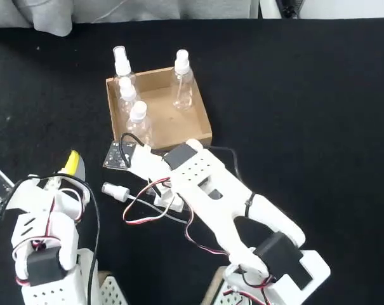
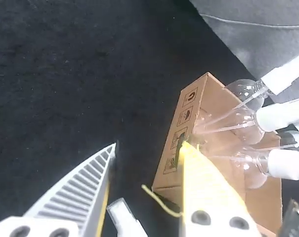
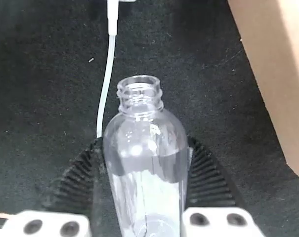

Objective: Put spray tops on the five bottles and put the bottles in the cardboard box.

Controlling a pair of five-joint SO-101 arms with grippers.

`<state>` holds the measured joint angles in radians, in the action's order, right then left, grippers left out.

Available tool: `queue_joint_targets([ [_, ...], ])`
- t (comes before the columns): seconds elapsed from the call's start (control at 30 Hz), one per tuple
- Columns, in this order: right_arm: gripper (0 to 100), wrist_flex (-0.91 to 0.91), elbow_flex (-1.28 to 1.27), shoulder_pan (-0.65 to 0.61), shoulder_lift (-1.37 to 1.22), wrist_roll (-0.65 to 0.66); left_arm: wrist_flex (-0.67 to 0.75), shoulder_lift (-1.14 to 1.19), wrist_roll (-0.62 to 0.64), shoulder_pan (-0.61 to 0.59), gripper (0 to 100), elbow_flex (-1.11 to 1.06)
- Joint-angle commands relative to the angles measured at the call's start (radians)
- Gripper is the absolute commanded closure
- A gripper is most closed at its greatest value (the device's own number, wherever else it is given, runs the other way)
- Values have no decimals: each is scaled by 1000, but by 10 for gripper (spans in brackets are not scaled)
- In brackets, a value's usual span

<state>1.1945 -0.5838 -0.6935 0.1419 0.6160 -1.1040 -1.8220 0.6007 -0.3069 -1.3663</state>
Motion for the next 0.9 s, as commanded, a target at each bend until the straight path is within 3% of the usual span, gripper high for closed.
queue_joint_targets([
  [0.0,910,-6,62,6,59,-6,-69,6,2,44,813,108],
  [0.4,910,5,62,9,68,-8,-138,29,-17,136,813,136],
  [0.87,910,6,84,86,68,-6,-137,460,37,182,813,257],
])
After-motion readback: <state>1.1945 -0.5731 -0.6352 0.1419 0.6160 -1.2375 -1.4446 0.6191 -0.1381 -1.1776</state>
